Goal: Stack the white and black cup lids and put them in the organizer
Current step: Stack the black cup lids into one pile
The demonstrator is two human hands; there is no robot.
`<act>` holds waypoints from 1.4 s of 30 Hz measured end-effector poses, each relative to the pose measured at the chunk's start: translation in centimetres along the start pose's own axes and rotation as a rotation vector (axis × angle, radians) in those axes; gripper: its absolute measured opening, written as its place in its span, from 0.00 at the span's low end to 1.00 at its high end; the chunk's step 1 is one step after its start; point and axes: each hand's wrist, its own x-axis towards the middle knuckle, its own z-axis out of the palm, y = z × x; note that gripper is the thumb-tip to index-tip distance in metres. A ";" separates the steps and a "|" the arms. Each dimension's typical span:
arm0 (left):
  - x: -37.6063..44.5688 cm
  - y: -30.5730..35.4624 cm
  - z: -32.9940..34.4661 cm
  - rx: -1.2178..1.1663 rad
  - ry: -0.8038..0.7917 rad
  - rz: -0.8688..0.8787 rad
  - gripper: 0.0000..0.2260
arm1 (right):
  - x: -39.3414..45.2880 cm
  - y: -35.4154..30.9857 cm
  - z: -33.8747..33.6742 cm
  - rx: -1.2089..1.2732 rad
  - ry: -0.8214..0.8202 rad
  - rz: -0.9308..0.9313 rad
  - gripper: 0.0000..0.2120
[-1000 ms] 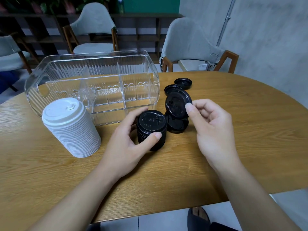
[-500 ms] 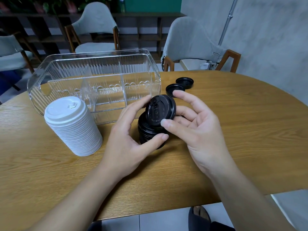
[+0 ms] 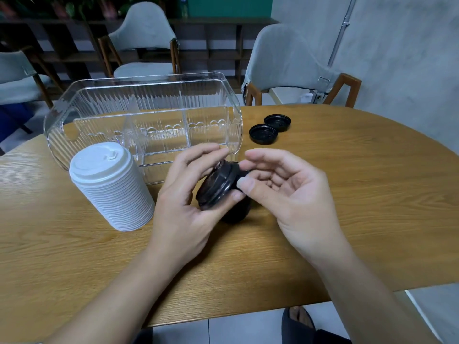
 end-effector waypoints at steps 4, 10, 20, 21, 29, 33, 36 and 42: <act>0.0 0.0 0.0 0.060 0.032 0.016 0.20 | -0.1 -0.1 0.2 -0.048 -0.005 0.021 0.22; 0.1 0.2 0.3 0.075 0.021 0.113 0.17 | -0.4 -0.5 -0.2 -0.231 -0.077 0.025 0.28; 0.1 0.2 0.1 0.001 0.032 0.095 0.28 | -0.6 -1.3 -1.0 -0.447 -0.242 -0.018 0.34; 0.1 0.0 0.0 0.006 0.027 0.094 0.28 | -0.6 -1.2 -1.1 -0.467 -0.240 -0.031 0.32; 0.2 -0.7 0.0 0.049 -0.046 -0.057 0.36 | 0.1 -0.5 -1.4 -0.355 -0.051 -0.094 0.28; 0.1 -1.1 0.0 0.013 -0.083 -0.154 0.42 | 0.5 0.6 -1.2 -0.353 -0.003 -0.071 0.25; -0.1 -1.7 0.3 -0.030 -0.141 -0.253 0.46 | 0.8 1.7 -1.0 -0.394 -0.006 -0.047 0.25; -0.1 -2.2 0.6 -0.096 -0.245 -0.362 0.44 | 0.9 2.5 -1.1 -0.428 -0.034 -0.004 0.26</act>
